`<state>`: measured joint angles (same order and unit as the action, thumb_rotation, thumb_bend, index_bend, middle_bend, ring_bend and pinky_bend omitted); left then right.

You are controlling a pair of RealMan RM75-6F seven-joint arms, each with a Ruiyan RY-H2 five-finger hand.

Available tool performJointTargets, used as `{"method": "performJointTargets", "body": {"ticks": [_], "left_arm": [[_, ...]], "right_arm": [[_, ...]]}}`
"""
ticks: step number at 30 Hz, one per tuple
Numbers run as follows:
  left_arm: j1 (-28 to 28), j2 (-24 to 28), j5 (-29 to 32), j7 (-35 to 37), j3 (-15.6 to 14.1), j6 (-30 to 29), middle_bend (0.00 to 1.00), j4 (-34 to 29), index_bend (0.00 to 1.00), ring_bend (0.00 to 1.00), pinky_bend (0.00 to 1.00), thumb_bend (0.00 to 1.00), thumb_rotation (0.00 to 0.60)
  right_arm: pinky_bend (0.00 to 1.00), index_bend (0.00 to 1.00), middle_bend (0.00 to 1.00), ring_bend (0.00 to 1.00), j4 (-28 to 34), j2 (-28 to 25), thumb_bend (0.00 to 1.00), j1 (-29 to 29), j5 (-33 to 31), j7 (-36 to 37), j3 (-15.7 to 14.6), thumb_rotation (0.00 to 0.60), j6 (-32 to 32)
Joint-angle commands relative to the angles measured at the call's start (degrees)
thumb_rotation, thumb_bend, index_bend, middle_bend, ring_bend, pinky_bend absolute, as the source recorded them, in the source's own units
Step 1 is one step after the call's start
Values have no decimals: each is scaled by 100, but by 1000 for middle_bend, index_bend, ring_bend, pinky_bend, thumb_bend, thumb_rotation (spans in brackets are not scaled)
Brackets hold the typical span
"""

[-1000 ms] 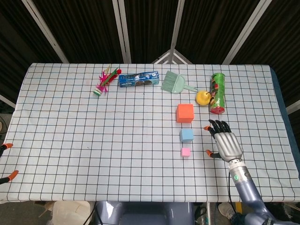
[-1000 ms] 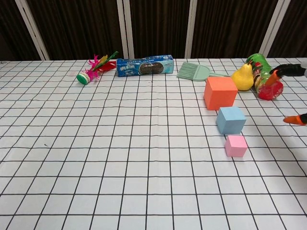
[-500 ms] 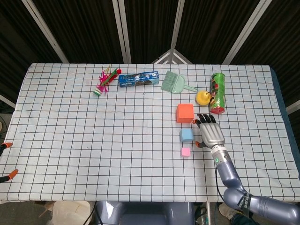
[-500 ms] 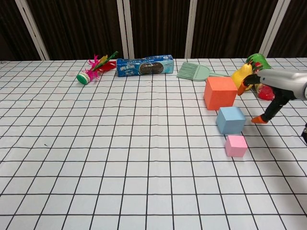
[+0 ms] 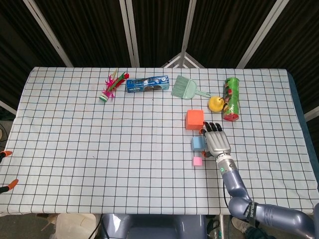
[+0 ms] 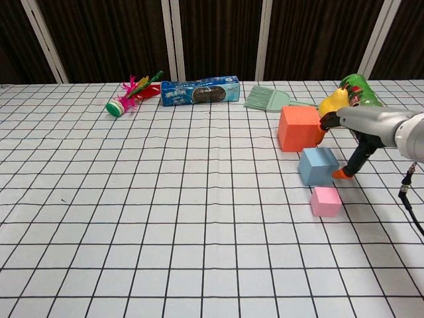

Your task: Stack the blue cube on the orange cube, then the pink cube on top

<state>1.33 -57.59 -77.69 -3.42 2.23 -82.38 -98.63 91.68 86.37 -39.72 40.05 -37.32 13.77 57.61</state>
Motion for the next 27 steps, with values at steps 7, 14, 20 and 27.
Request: {"method": "performJointTargets", "body": {"ticks": [7, 14, 20, 27], "left_arm": [[15, -2, 30, 5, 9, 28, 7, 17, 216, 0, 18, 206, 600], [9, -1, 18, -7, 1, 11, 7, 4, 216, 0, 18, 206, 600], [5, 10, 9, 19, -4, 7, 7, 4, 216, 0, 18, 206, 600], [-8, 34, -9, 94, -6, -12, 7, 10, 216, 0, 18, 206, 600]], "right_arm": [[0, 370, 87, 18, -112, 76, 292, -85, -47, 86, -98, 600, 52], [0, 394, 87, 19, -158, 69, 292, -109, -31, 209, -139, 600, 75], [0, 399, 87, 19, -55, -10, 300, -113, 24, 275, -177, 600, 132], [0, 406, 87, 19, 295, -201, 315, -121, 97, 242, -118, 600, 399]]}}
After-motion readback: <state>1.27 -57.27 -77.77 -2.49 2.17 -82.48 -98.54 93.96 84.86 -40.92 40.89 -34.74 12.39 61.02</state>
